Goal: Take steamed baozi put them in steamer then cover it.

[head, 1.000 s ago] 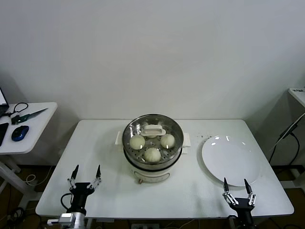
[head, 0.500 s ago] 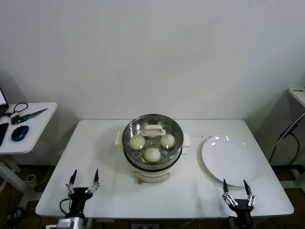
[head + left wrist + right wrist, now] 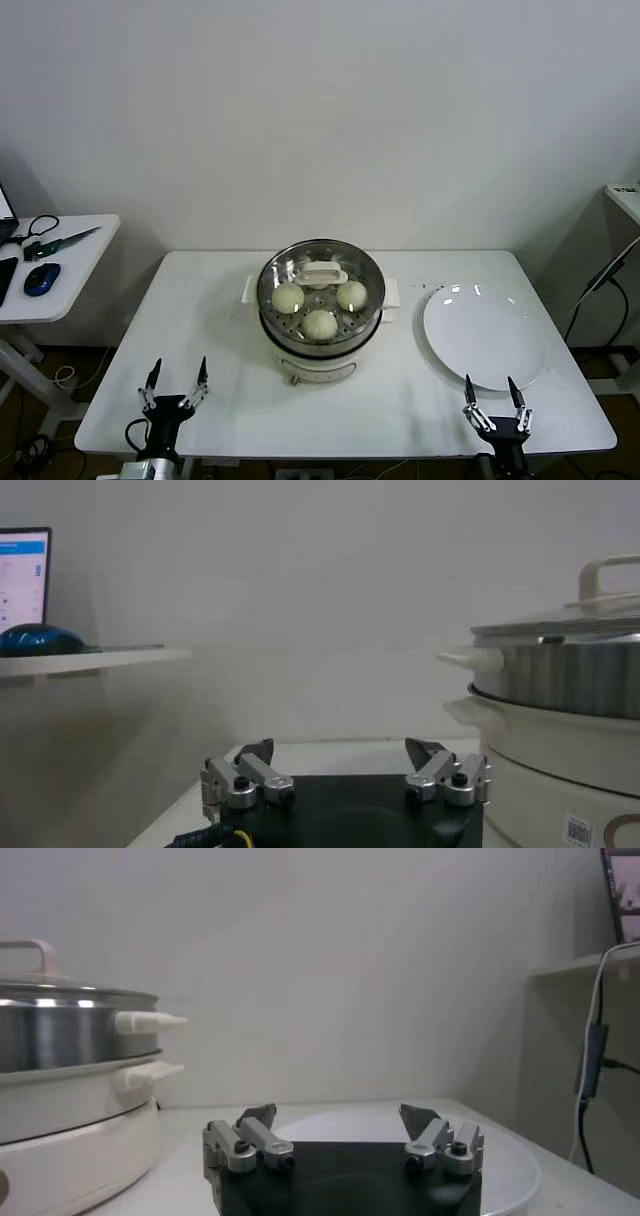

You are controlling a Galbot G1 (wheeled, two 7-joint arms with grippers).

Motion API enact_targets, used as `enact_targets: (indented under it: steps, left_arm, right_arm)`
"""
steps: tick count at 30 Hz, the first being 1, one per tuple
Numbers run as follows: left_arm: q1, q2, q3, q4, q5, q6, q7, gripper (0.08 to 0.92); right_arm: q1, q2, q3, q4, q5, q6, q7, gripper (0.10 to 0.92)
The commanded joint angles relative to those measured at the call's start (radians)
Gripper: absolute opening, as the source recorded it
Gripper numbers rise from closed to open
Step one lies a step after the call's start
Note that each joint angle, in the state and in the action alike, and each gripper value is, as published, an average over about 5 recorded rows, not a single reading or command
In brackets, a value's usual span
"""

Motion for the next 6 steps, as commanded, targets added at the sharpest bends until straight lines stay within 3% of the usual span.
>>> enact_targets:
  steps: [1, 6]
  left_arm:
    - [0.002, 0.001, -0.001, 0.003, -0.002, -0.003, 0.0, 0.823]
    - [0.004, 0.002, 0.0, 0.001, -0.002, 0.002, 0.002, 0.823]
  right_arm:
    - [0.0, -0.001, -0.001, 0.002, 0.0, -0.001, -0.001, 0.823]
    - [0.0, -0.001, -0.002, 0.003, -0.001, -0.001, -0.001, 0.823]
